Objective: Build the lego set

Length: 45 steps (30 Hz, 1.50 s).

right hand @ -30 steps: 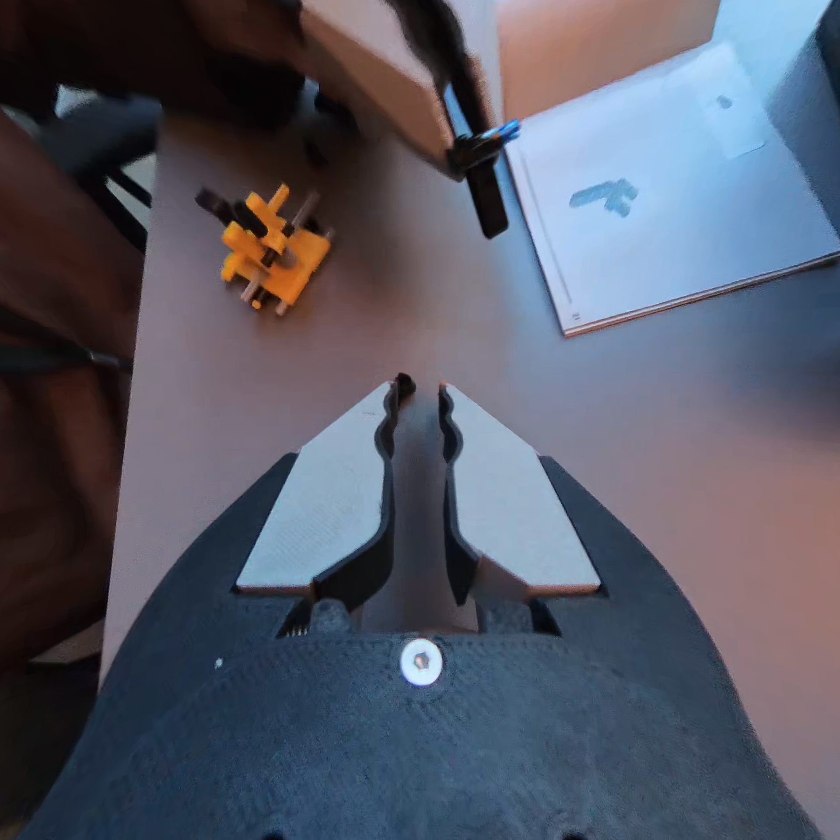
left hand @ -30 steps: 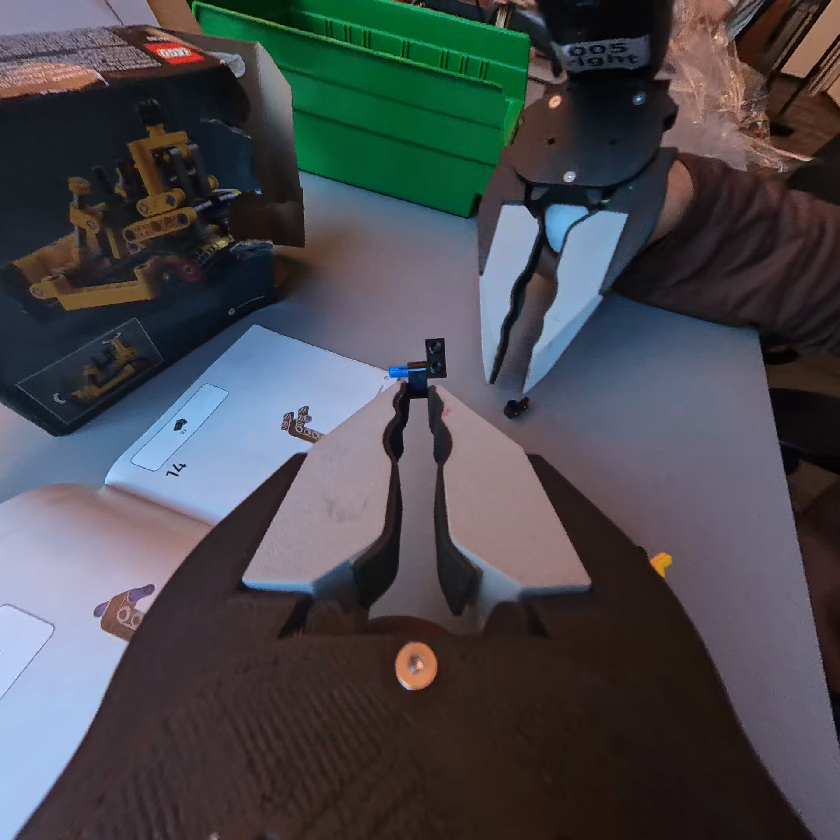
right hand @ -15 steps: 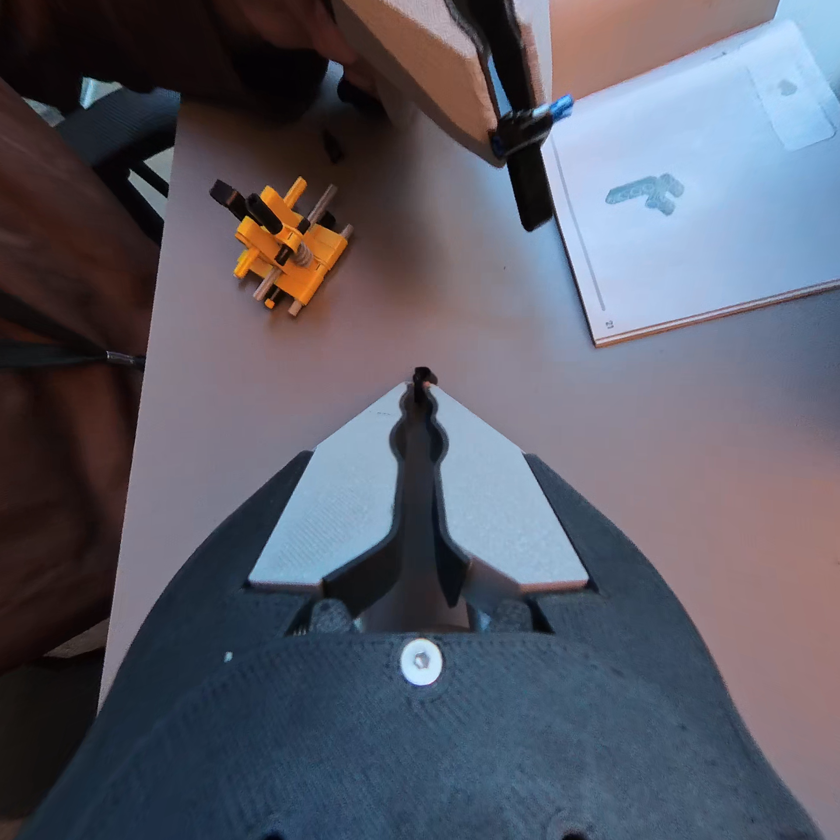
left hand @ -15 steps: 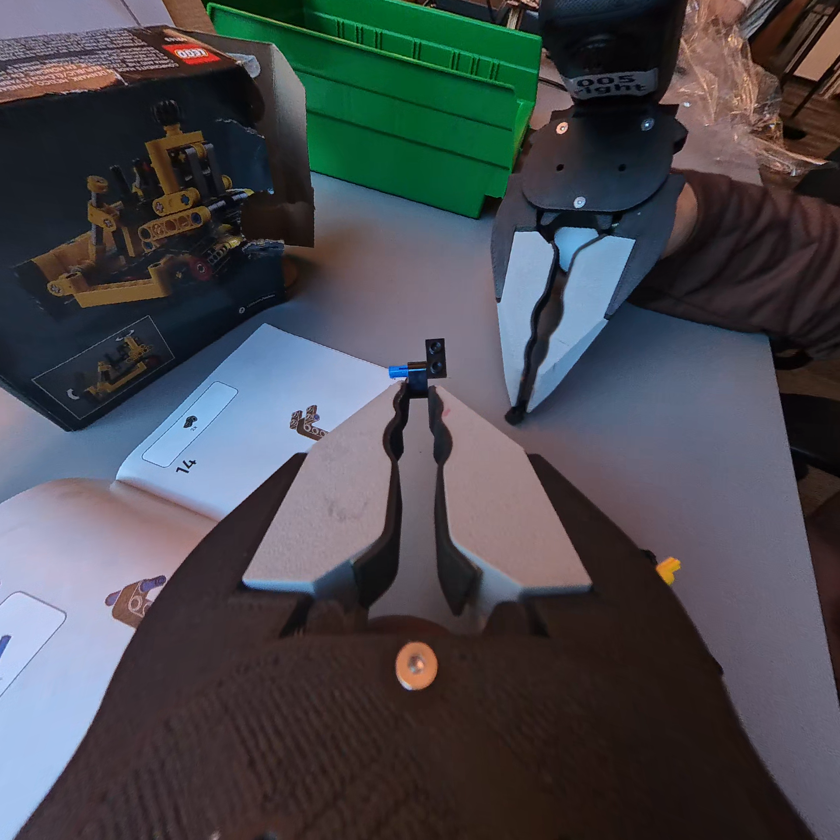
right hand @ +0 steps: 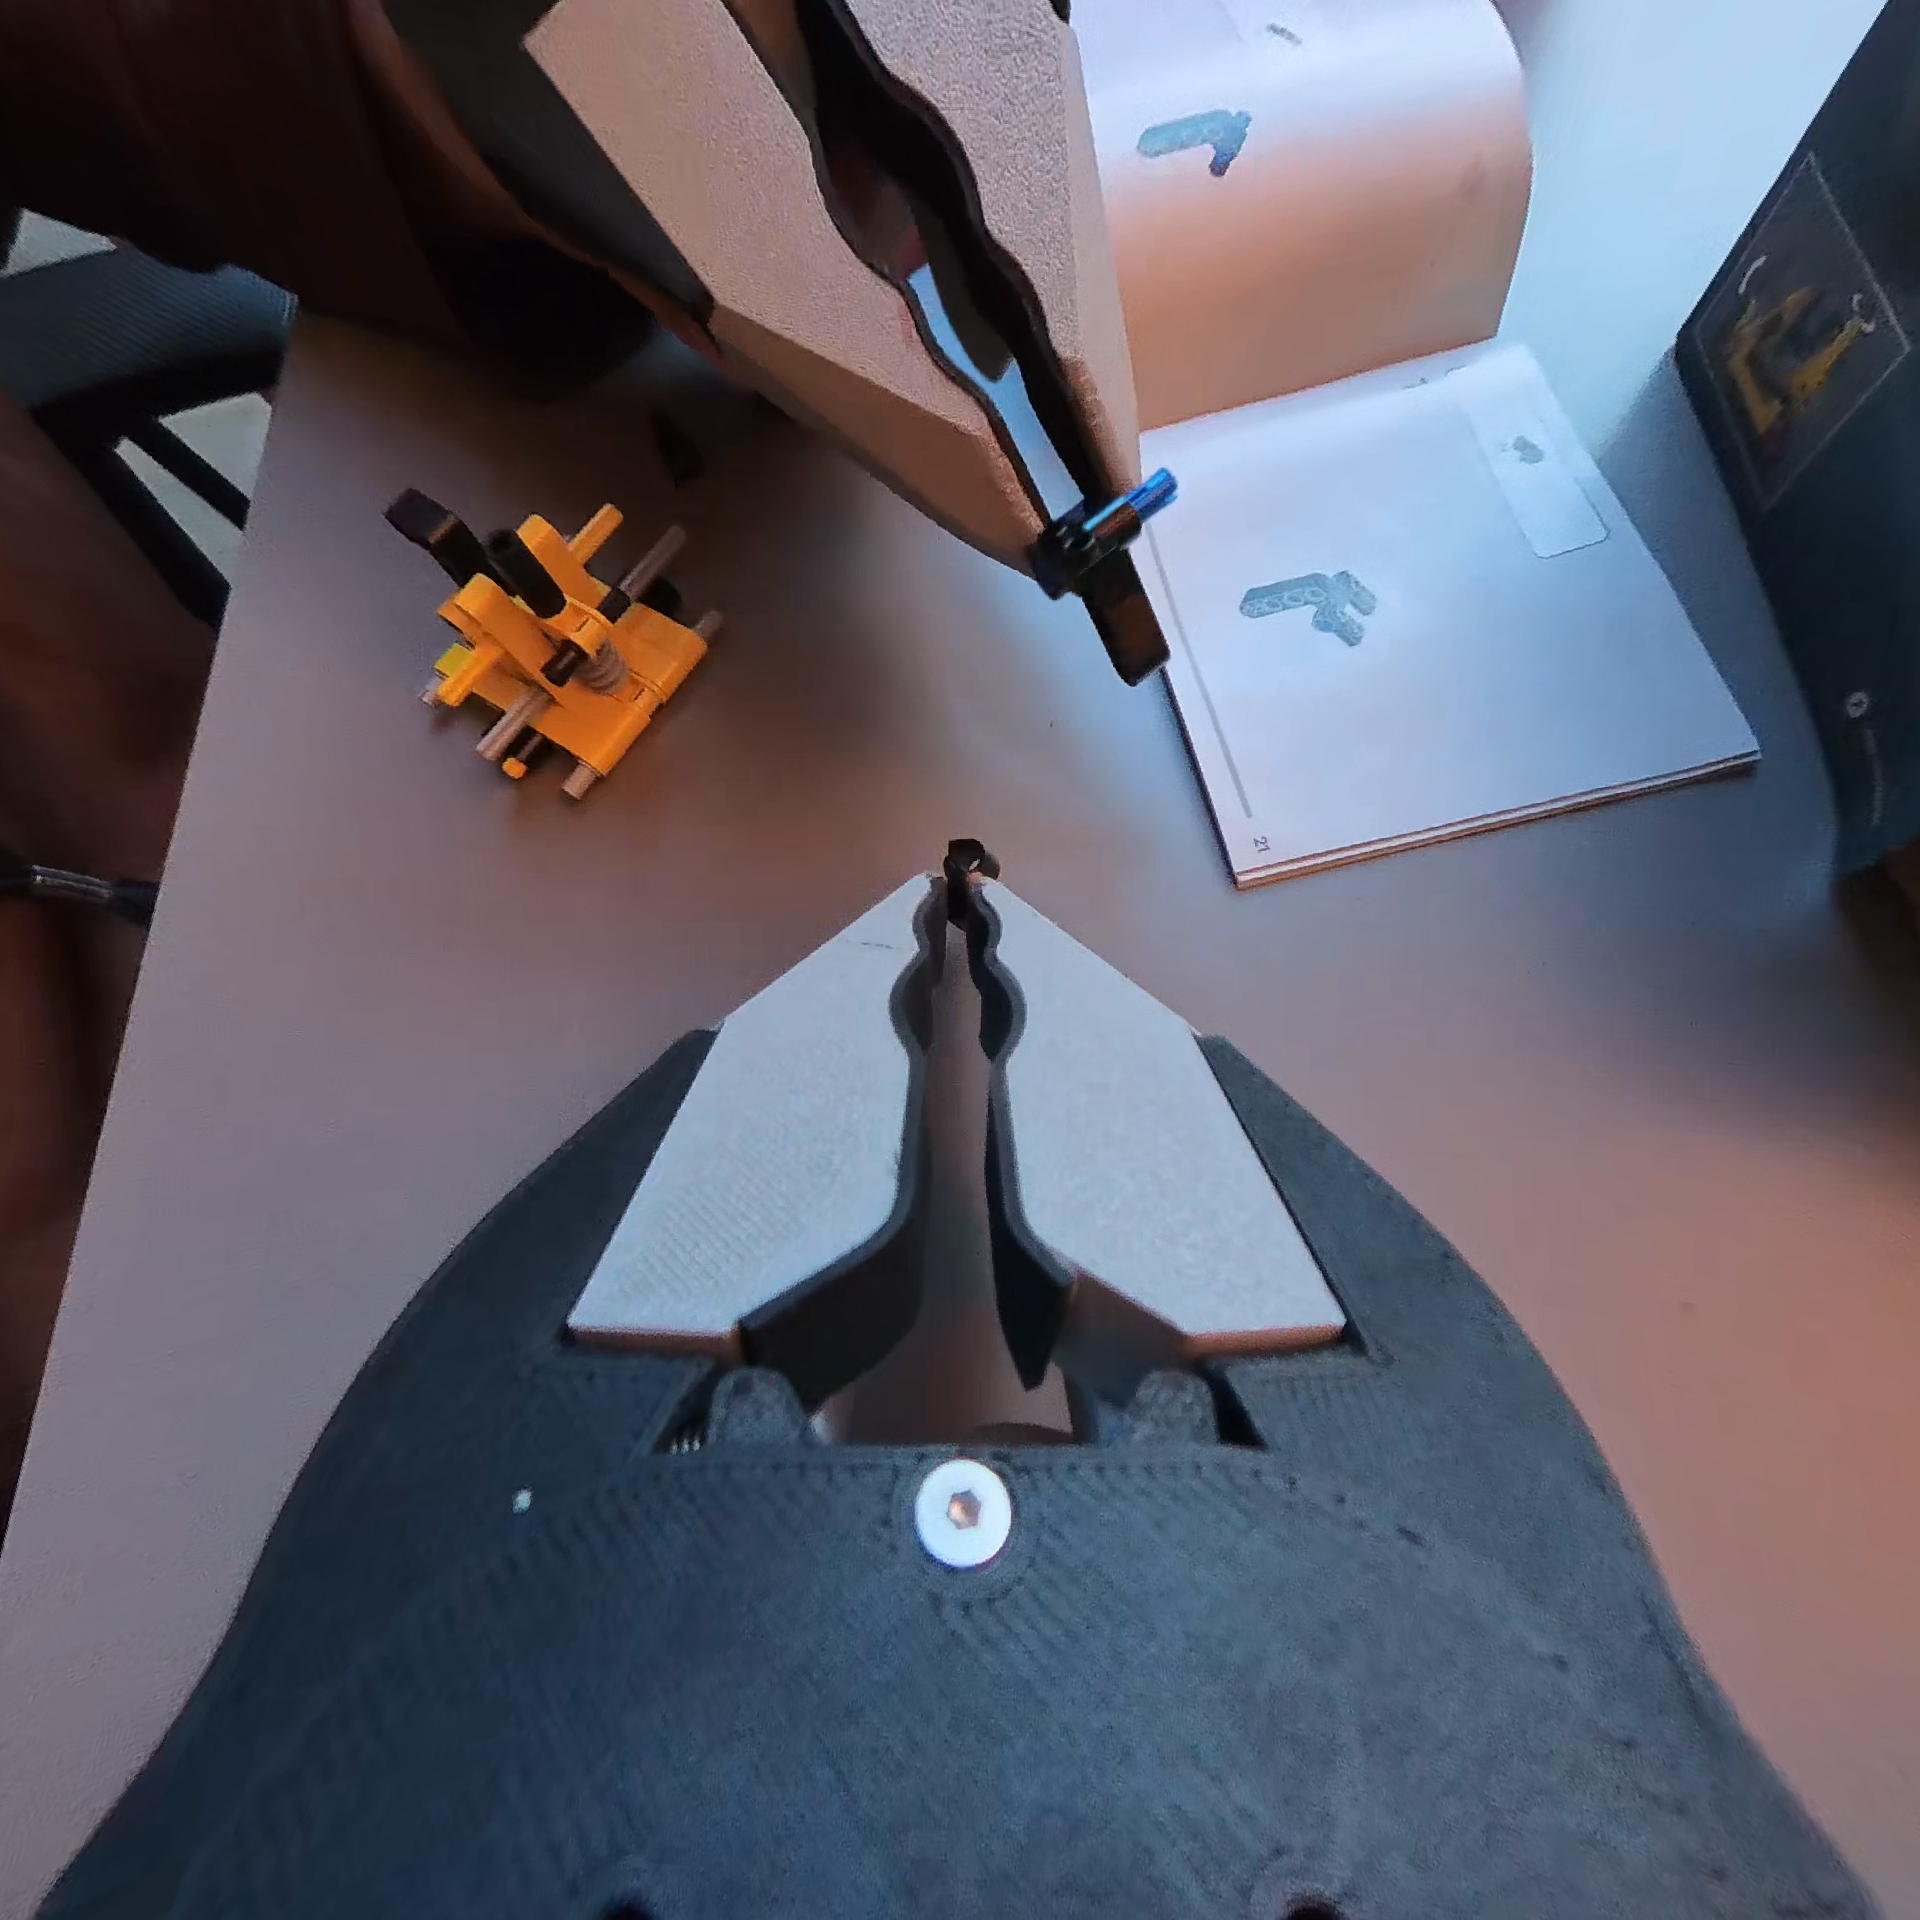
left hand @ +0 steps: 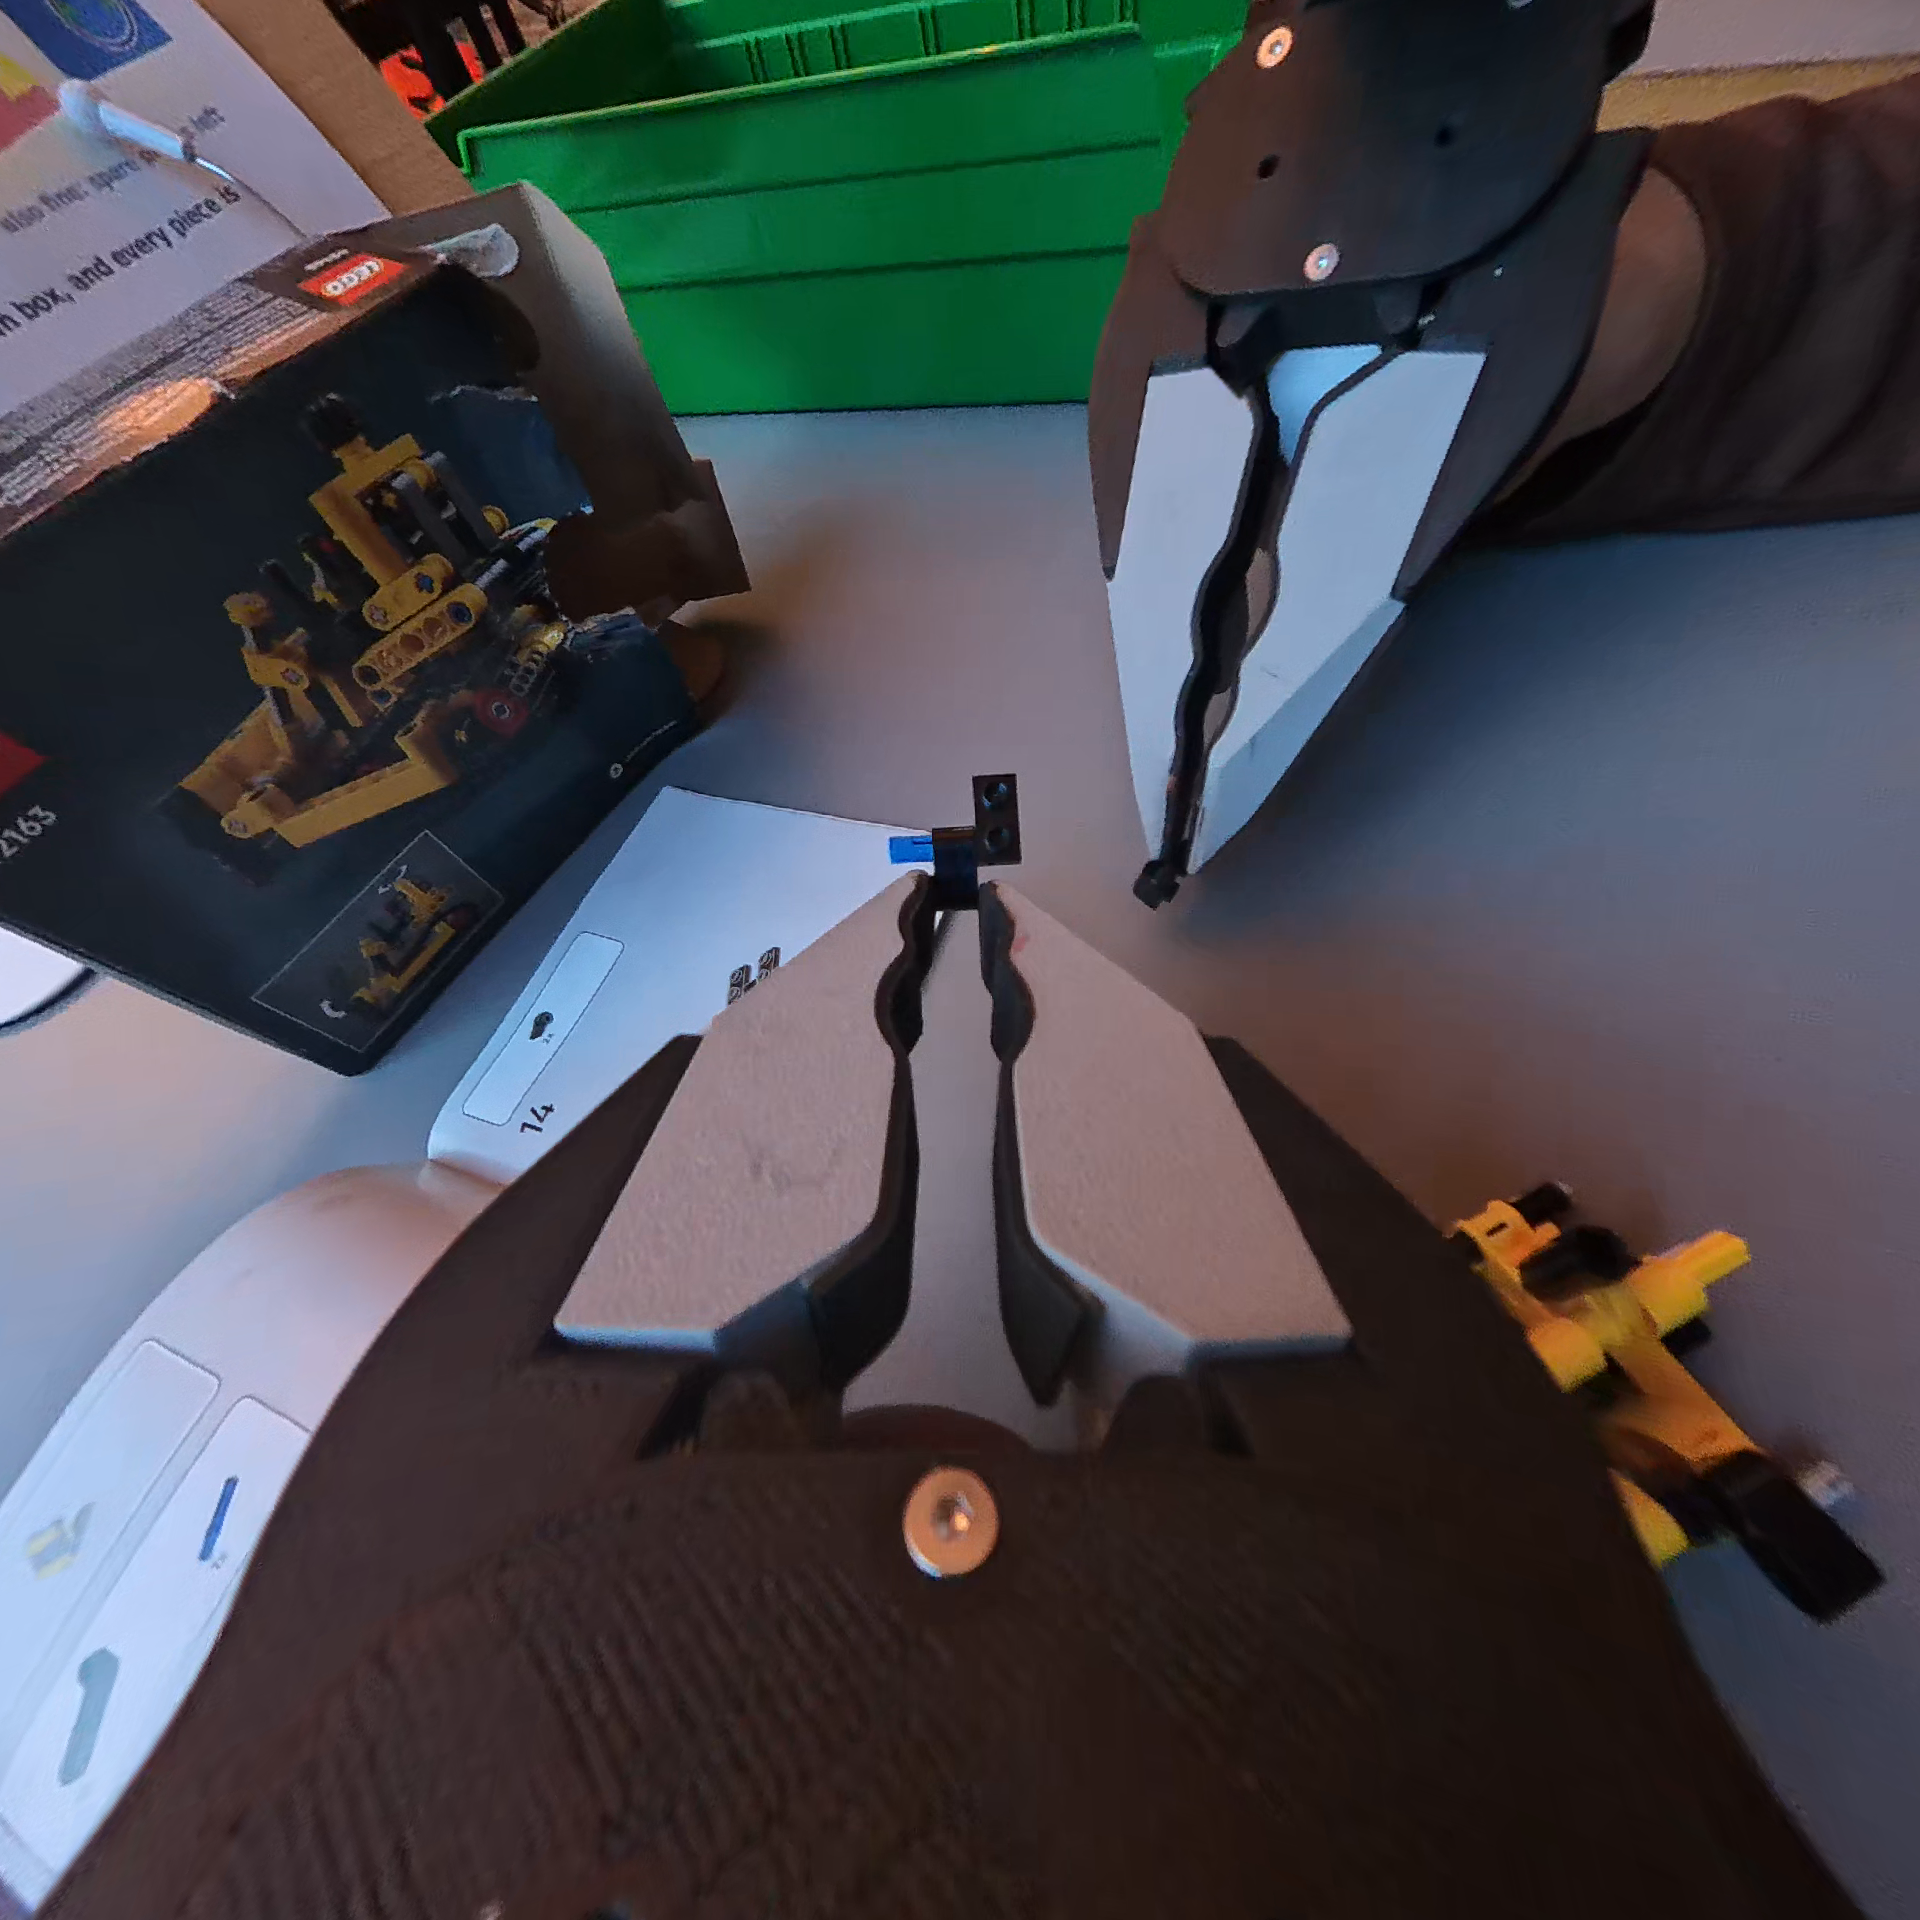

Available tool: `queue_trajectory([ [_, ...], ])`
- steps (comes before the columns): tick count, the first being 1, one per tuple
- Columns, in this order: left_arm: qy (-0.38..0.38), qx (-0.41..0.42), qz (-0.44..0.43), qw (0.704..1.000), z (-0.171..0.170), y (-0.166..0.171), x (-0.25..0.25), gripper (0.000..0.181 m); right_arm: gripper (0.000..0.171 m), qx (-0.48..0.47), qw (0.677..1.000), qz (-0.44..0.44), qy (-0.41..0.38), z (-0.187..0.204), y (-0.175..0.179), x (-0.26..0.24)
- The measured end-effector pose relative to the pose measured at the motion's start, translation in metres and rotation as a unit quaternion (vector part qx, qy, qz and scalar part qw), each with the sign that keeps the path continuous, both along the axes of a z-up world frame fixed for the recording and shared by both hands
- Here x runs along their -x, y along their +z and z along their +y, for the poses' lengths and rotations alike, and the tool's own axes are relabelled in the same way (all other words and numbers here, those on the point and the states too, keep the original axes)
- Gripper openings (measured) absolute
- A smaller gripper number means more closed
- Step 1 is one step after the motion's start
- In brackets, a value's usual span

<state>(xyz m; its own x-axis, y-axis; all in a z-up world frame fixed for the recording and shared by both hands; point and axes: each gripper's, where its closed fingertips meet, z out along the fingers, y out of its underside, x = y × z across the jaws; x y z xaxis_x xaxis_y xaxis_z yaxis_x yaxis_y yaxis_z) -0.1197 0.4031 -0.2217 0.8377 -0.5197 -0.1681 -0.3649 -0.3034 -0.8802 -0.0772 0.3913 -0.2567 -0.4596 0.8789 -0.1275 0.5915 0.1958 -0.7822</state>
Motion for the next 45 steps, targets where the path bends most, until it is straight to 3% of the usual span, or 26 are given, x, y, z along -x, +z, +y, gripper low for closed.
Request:
queue_trajectory([
  [8, 0.040, -0.037, 0.063, 0.997, 0.005, 0.011, 0.034, 0.005, 0.000, -0.013, 1.000, -0.009, -0.018, 0.010, -0.004, 0.000],
  [13, 0.062, -0.056, 0.001, 0.997, 0.001, 0.043, 0.060, 0.005, 0.000, -0.015, 0.999, 0.005, -0.029, 0.018, 0.001, 0.000],
  [18, 0.068, -0.085, 0.010, 0.994, -0.004, 0.060, 0.074, 0.005, 0.000, -0.007, 0.999, 0.012, -0.028, 0.020, 0.005, -0.002],
  [22, 0.083, -0.091, 0.006, 0.992, -0.008, 0.062, 0.087, 0.005, 0.002, -0.020, 0.999, -0.023, -0.020, 0.020, -0.009, -0.005],
  [26, 0.099, -0.100, -0.002, 0.990, -0.009, 0.065, 0.098, 0.005, 0.000, -0.020, 1.000, 0.001, -0.023, 0.020, -0.002, -0.003],
  [31, 0.110, -0.126, -0.018, 0.986, -0.013, 0.081, 0.104, 0.005, 0.004, -0.008, 0.999, -0.034, -0.013, 0.016, -0.011, -0.006],
  [36, 0.140, -0.160, -0.028, 0.977, -0.022, 0.100, 0.126, 0.005, 0.004, -0.006, 1.000, -0.015, -0.013, 0.015, -0.005, -0.005],
  [45, 0.147, -0.156, -0.059, 0.975, -0.023, 0.098, 0.134, 0.005, 0.002, -0.013, 0.999, -0.032, -0.007, 0.013, -0.011, -0.006],
])
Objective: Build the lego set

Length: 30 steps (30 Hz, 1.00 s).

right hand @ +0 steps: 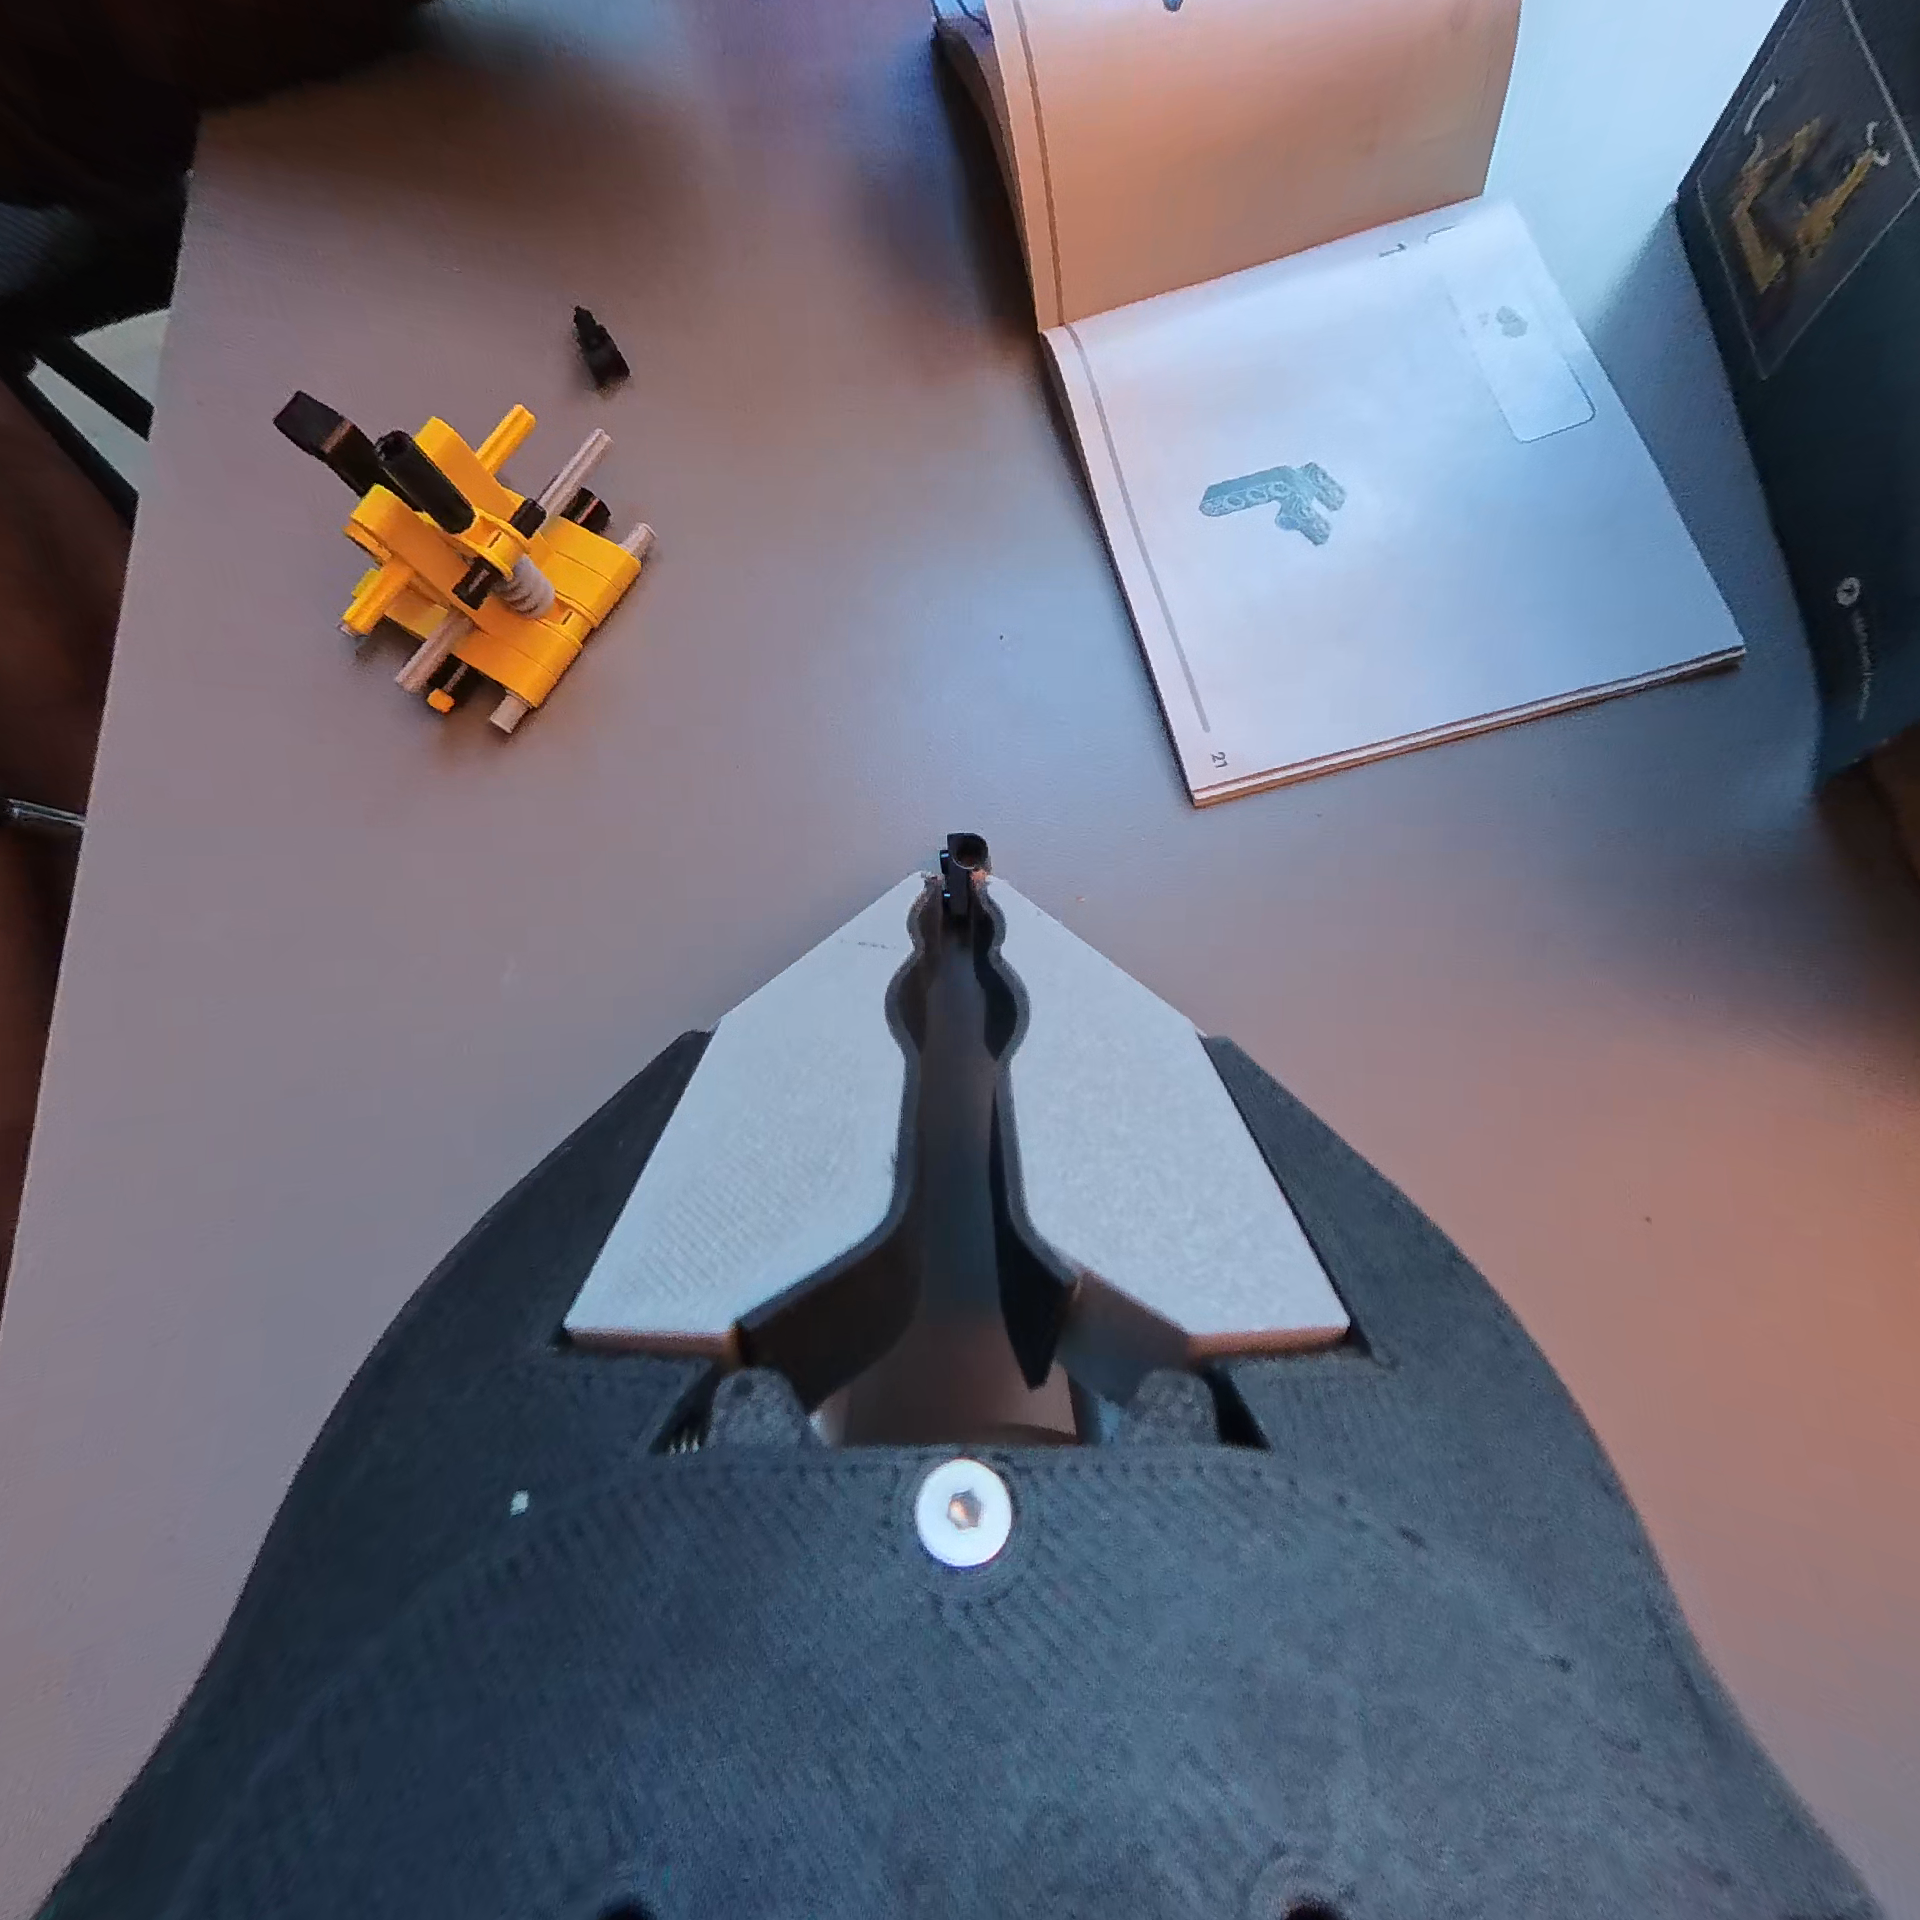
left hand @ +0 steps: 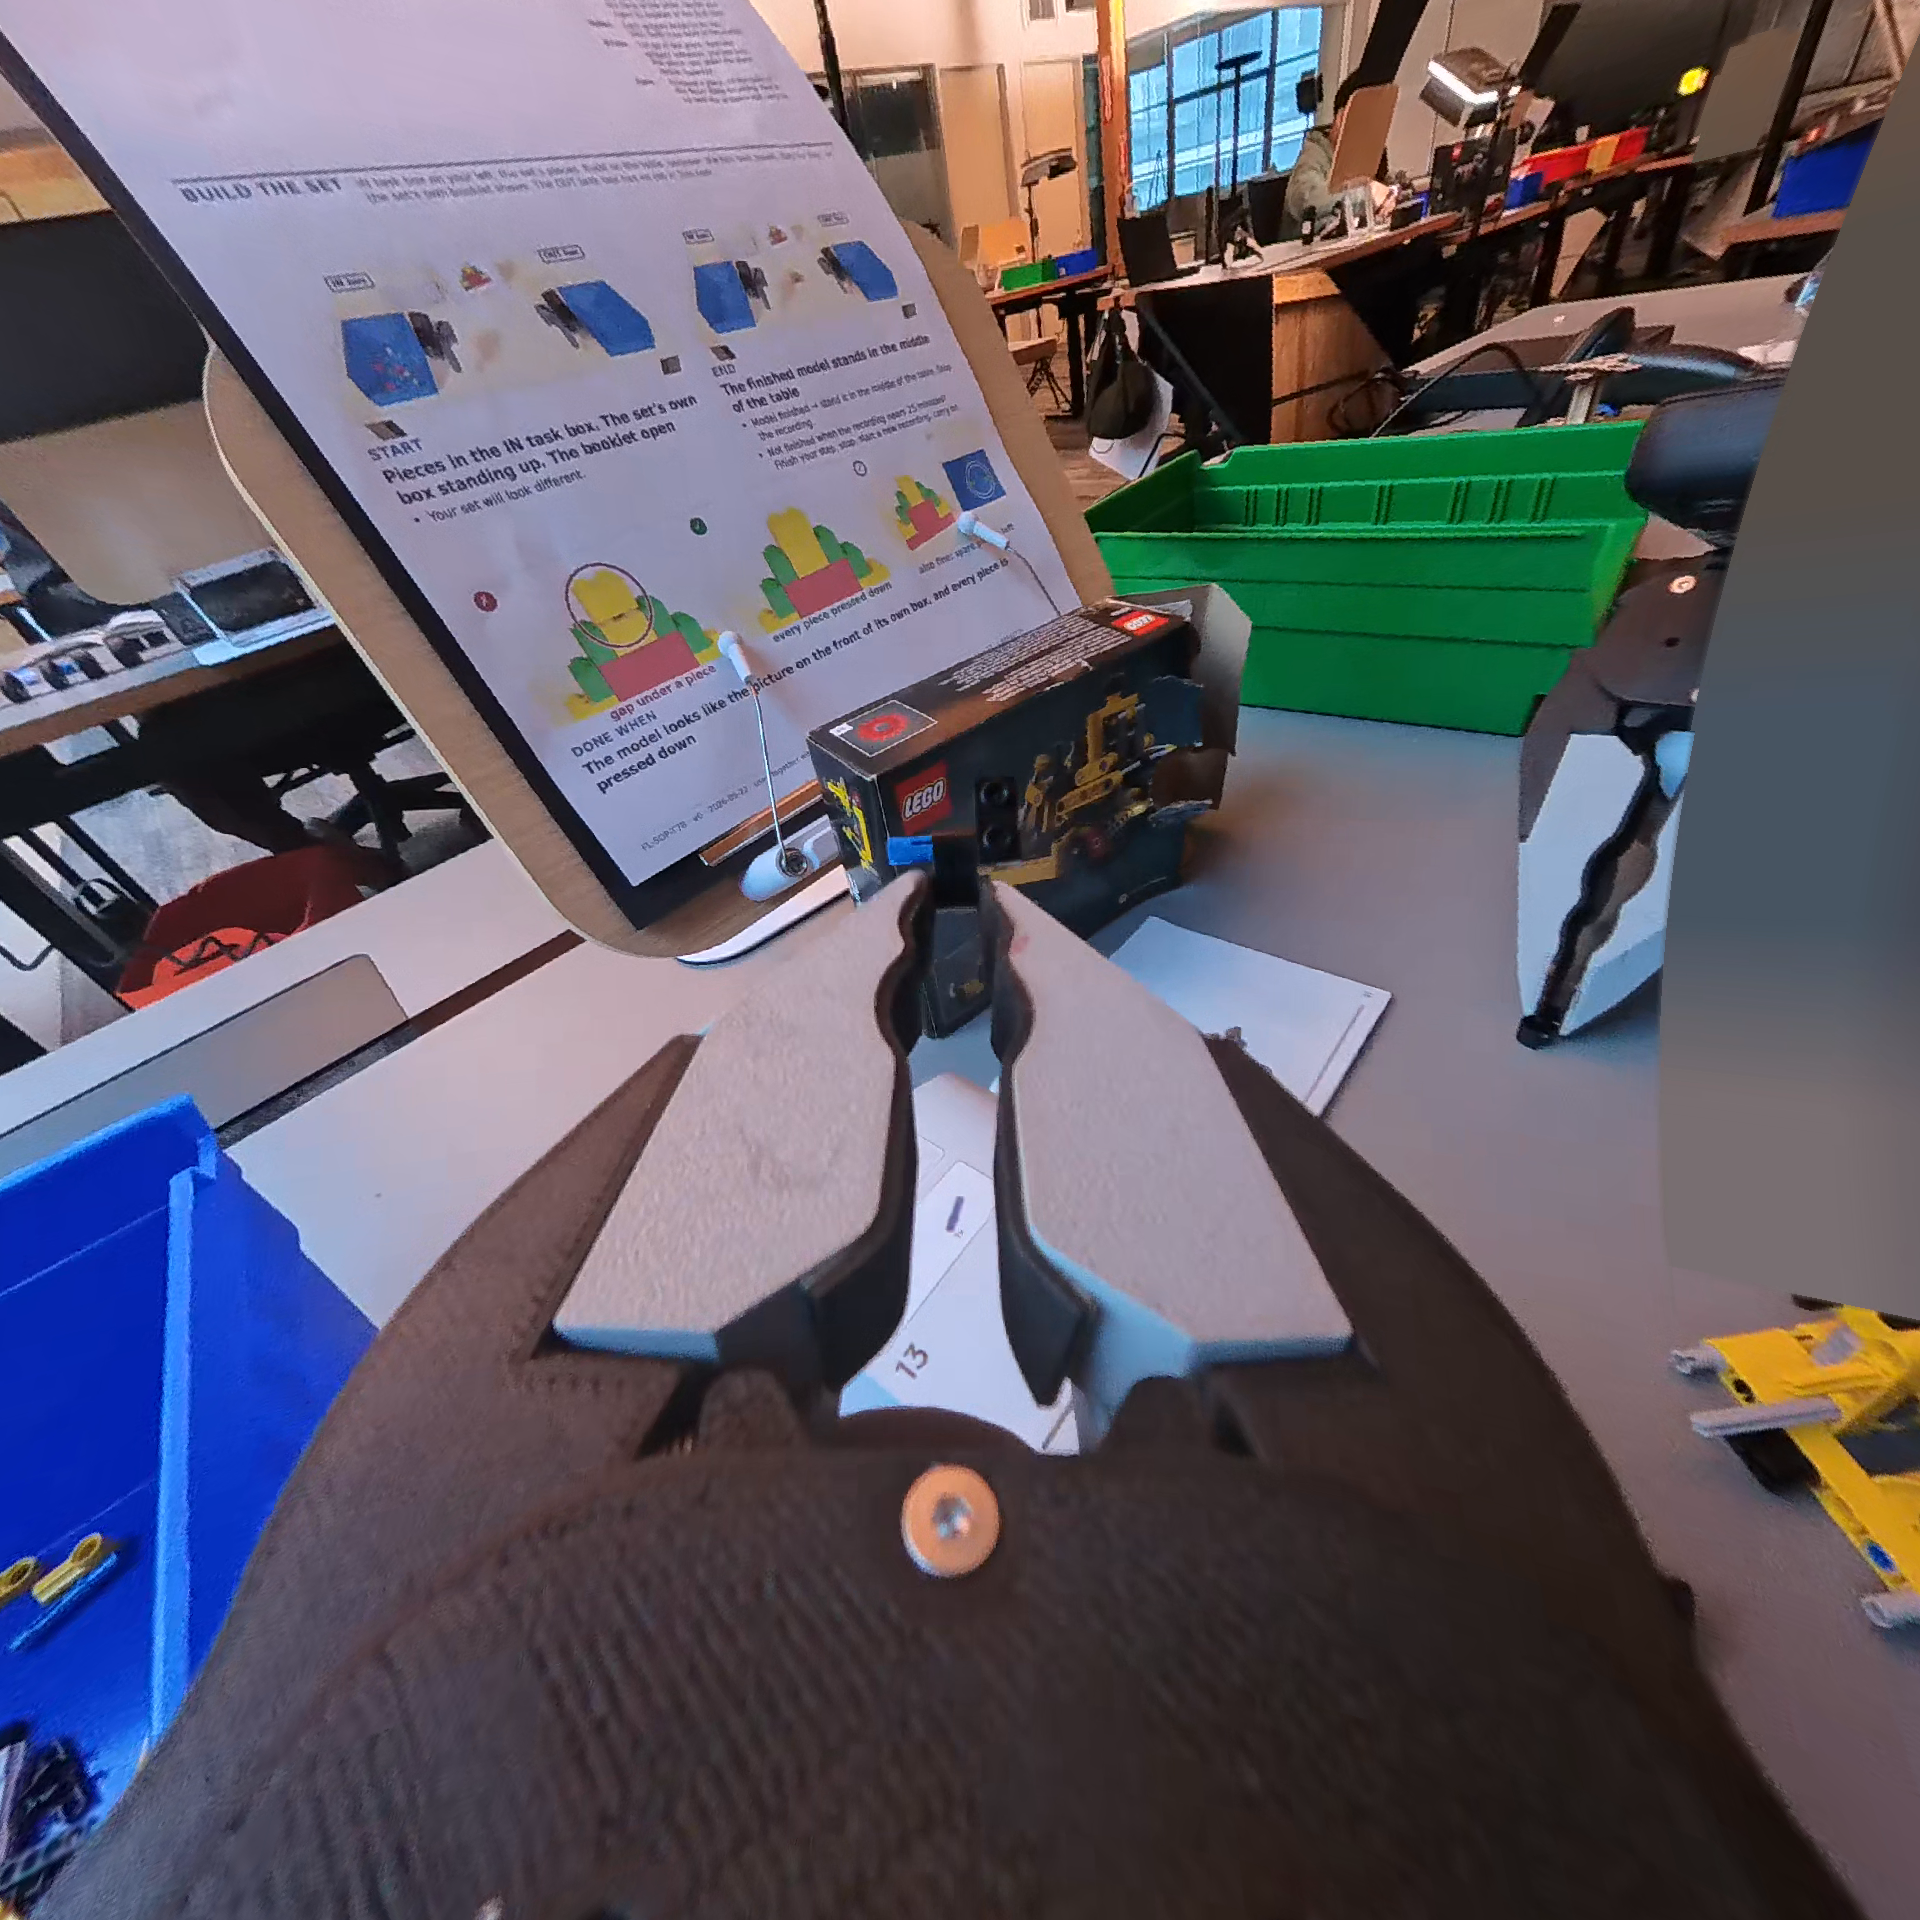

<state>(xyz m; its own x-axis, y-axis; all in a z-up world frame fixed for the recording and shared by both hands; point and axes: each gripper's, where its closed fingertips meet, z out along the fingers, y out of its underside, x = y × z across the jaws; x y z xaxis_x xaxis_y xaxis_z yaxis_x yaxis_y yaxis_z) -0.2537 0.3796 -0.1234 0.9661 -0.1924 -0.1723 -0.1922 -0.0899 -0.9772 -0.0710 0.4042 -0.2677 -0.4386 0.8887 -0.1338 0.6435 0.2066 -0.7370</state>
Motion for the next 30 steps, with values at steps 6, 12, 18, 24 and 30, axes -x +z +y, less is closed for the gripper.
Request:
queue_trajectory([
  [6, -0.002, -0.010, -0.006, 1.000, -0.002, 0.005, -0.001, 0.005, 0.002, 0.003, 1.000, -0.001, -0.001, 0.000, 0.000, 0.000],
  [12, -0.021, 0.013, 0.002, 1.000, 0.000, -0.007, -0.009, 0.005, 0.002, 0.003, 1.000, -0.001, -0.001, 0.000, 0.000, 0.000],
  [18, -0.046, 0.024, 0.056, 0.997, 0.003, -0.019, -0.025, 0.005, 0.002, 0.002, 1.000, -0.001, -0.002, 0.000, 0.000, 0.000],
  [24, -0.087, 0.042, 0.145, 0.985, 0.004, -0.041, -0.046, 0.005, 0.002, 0.000, 1.000, 0.000, -0.001, 0.000, 0.000, 0.000],
  [30, -0.120, 0.067, 0.216, 0.967, 0.005, -0.067, -0.067, 0.005, 0.011, -0.015, 1.000, 0.009, 0.006, -0.002, 0.000, 0.001],
])
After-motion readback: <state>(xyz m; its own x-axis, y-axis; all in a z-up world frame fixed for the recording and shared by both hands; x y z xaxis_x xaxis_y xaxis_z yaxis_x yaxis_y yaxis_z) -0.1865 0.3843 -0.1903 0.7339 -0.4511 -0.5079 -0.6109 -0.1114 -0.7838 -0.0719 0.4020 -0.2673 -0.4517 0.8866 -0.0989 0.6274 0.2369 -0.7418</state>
